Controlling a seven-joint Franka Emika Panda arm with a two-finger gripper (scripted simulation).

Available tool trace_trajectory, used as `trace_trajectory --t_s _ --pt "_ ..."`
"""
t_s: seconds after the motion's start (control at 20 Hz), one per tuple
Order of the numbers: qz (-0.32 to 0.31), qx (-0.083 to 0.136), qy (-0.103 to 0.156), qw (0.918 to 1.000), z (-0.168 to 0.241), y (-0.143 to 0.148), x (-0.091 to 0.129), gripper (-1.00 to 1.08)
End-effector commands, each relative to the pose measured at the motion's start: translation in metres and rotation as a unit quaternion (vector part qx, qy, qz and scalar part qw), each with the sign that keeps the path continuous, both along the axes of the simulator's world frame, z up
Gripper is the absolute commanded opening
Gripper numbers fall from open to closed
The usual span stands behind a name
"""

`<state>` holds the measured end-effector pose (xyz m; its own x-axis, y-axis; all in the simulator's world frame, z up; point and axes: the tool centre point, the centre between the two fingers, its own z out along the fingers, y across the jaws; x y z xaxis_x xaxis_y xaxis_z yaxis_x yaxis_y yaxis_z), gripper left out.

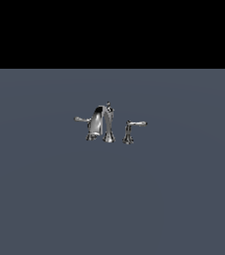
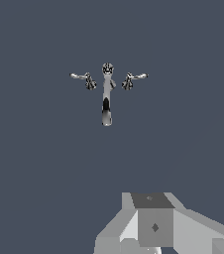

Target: Turn on the faucet by rotating a designated handle.

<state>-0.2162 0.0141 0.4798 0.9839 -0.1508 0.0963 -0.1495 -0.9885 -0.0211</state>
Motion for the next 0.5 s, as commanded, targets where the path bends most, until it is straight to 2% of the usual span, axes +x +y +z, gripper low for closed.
trace_trajectory --t_s 0.0,0.45 --pt "-0.025 0.001 0.002 0.9997 -0.013 0.004 0.011 -1.0" --pt "-0.135 0.008 0.007 0.9908 -0.066 0.016 0.063 -1.0"
